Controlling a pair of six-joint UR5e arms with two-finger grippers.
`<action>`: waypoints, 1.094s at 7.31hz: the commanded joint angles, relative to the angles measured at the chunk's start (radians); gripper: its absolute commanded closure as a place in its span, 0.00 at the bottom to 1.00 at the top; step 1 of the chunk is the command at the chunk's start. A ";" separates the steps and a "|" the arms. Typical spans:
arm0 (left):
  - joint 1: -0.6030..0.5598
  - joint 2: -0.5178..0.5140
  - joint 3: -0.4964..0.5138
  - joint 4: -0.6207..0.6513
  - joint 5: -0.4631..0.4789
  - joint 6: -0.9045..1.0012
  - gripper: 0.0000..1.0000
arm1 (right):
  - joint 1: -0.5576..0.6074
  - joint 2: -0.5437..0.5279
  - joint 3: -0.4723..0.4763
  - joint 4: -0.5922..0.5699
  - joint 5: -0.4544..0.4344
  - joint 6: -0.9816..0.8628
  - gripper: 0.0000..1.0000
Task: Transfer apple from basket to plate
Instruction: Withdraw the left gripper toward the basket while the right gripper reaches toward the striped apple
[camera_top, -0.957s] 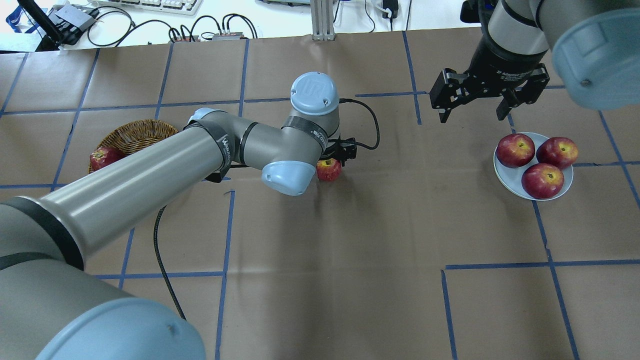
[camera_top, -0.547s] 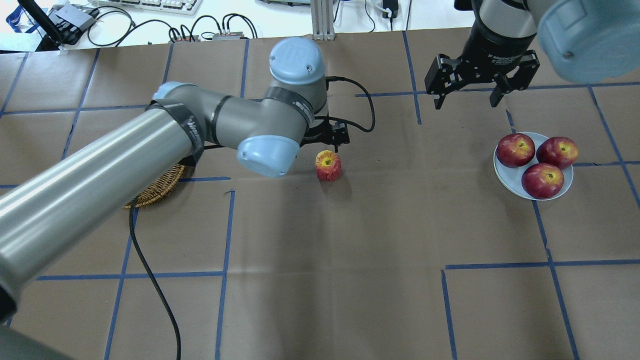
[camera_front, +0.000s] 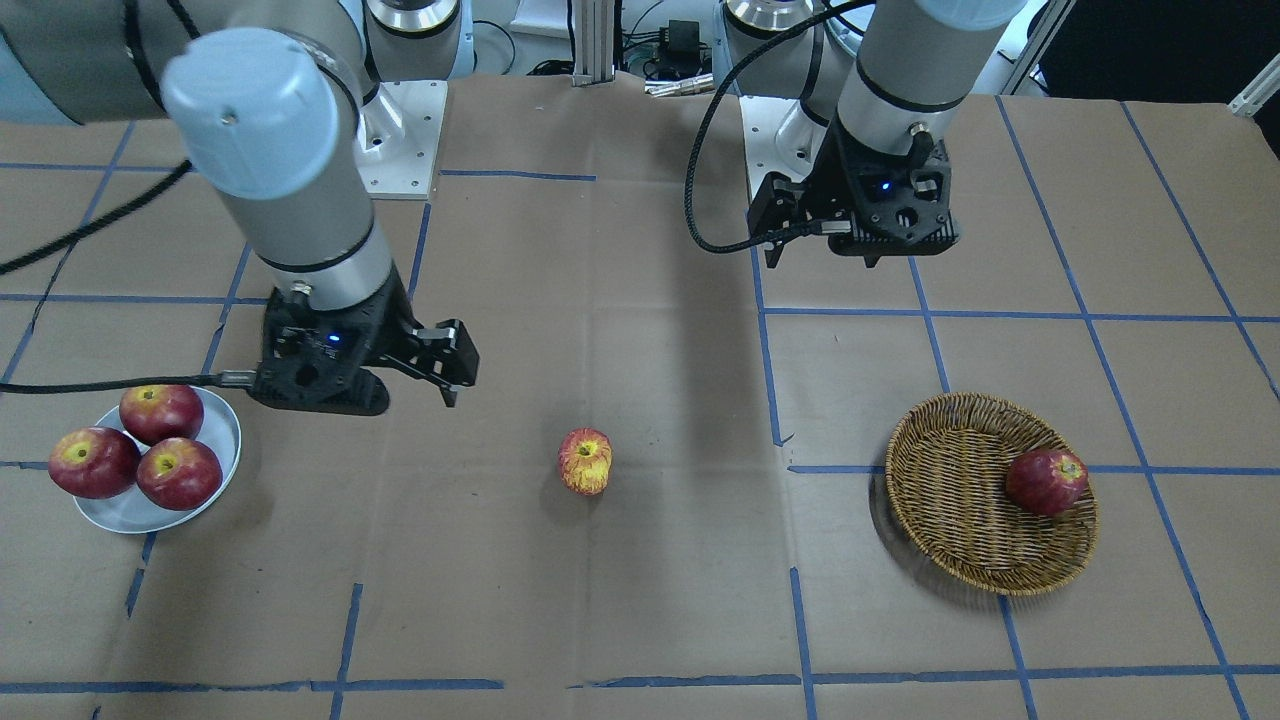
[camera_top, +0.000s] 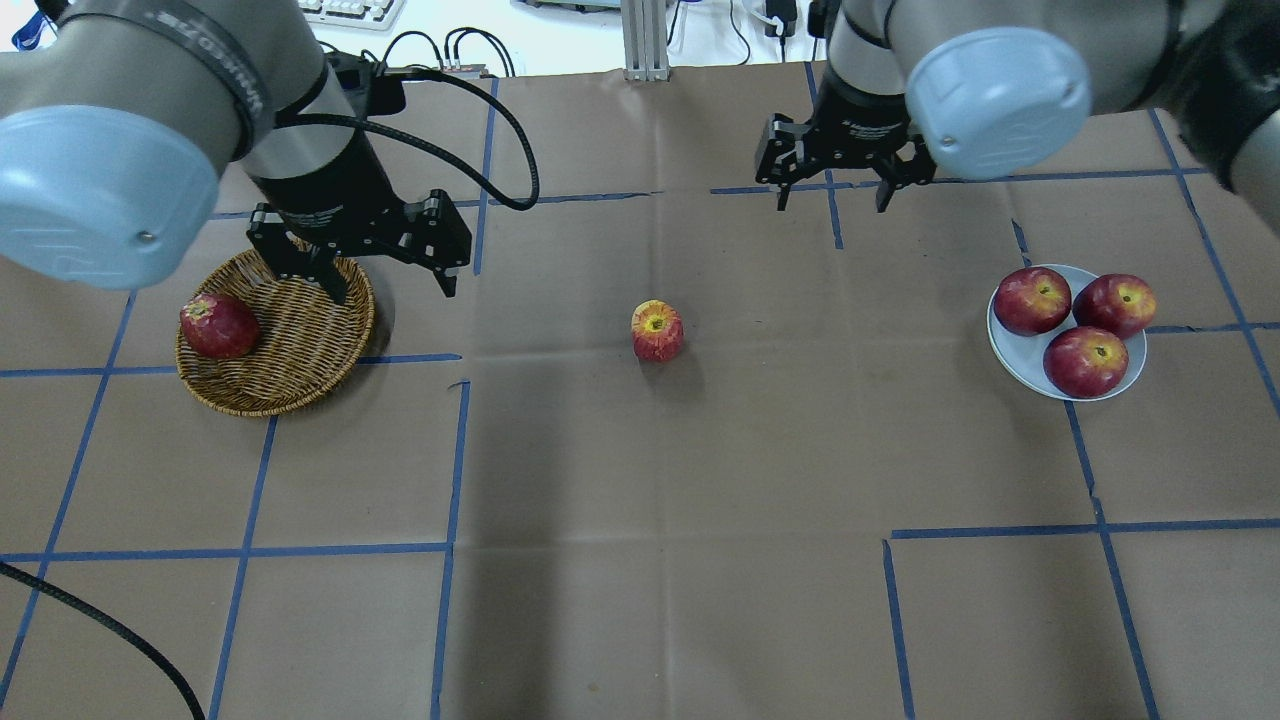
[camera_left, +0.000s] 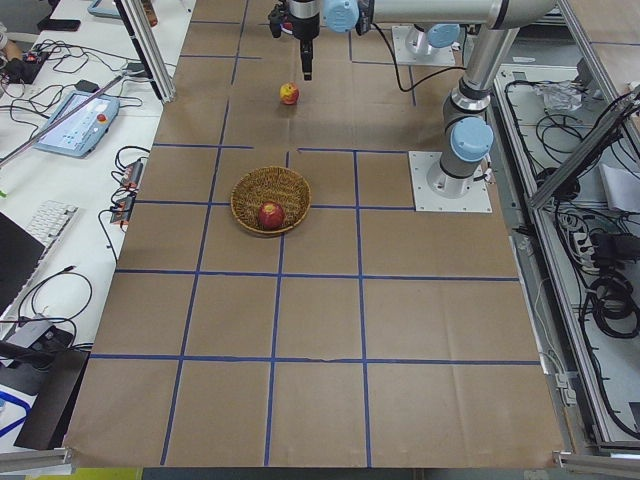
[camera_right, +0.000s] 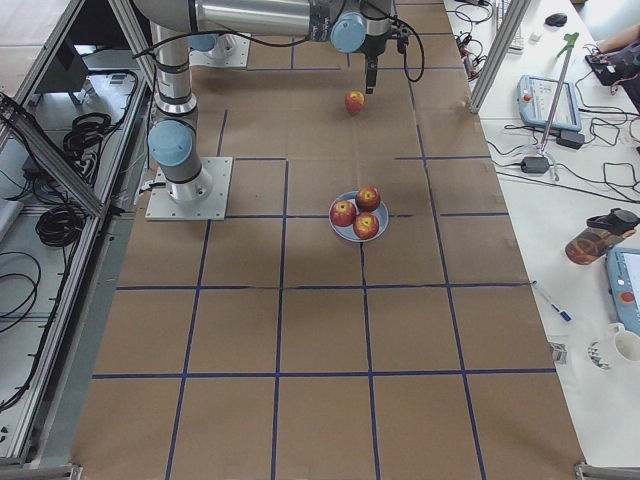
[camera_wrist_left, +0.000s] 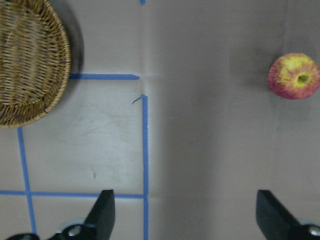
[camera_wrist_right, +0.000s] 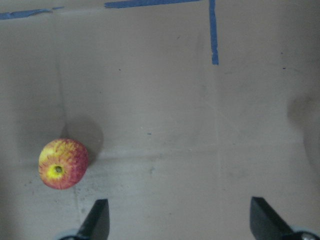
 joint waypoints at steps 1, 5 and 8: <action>0.023 0.053 -0.004 -0.019 -0.007 0.080 0.01 | 0.118 0.120 0.000 -0.142 -0.002 0.138 0.00; 0.024 0.056 0.001 -0.016 -0.002 0.082 0.01 | 0.198 0.271 0.008 -0.334 -0.002 0.213 0.00; 0.026 0.056 0.000 -0.016 -0.002 0.076 0.01 | 0.203 0.294 0.070 -0.347 0.003 0.199 0.00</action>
